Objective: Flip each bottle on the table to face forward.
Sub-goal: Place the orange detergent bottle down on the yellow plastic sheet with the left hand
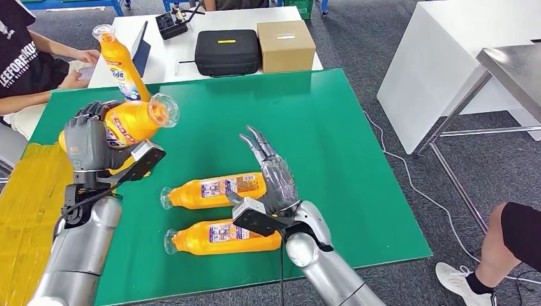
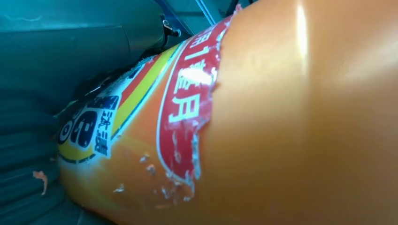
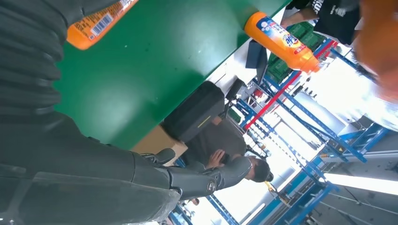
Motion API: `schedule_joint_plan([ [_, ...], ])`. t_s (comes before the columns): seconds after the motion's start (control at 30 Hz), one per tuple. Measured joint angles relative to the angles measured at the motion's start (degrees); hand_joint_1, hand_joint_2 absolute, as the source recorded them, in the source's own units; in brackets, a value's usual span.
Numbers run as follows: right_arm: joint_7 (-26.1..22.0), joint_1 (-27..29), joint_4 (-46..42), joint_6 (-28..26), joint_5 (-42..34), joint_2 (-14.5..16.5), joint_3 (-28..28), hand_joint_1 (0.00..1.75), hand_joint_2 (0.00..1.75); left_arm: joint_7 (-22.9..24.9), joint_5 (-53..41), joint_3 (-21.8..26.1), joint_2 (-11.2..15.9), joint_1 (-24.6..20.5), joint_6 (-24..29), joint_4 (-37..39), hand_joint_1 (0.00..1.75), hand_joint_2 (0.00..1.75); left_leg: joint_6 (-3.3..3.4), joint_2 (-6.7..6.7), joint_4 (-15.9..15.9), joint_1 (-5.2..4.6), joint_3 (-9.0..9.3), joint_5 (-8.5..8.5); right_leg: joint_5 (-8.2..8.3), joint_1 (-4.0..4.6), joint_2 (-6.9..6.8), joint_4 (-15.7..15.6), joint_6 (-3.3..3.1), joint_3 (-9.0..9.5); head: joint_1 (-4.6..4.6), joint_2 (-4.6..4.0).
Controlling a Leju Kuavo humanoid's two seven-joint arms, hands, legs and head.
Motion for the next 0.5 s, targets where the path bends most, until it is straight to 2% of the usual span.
schedule_joint_plan([
  [0.27,2.57,0.66,-3.66,0.15,3.32,-0.31,-2.0,0.0,1.75,16.02,-19.54,2.1,5.79,-8.08,-2.03,19.76,1.75,1.75,-0.07,0.03,0.0,0.05,0.0,0.04,0.0,0.05,0.03,0.08,0.0,-0.03,-0.01,0.0],
  [0.5,2.91,0.95,-4.97,0.57,3.84,-0.37,-2.75,0.0,1.75,19.75,-20.65,2.17,8.33,-11.03,-3.57,28.68,1.75,1.75,-0.06,0.0,0.0,0.04,-0.05,0.04,-0.01,0.04,0.02,0.08,0.0,-0.04,0.01,0.0],
])
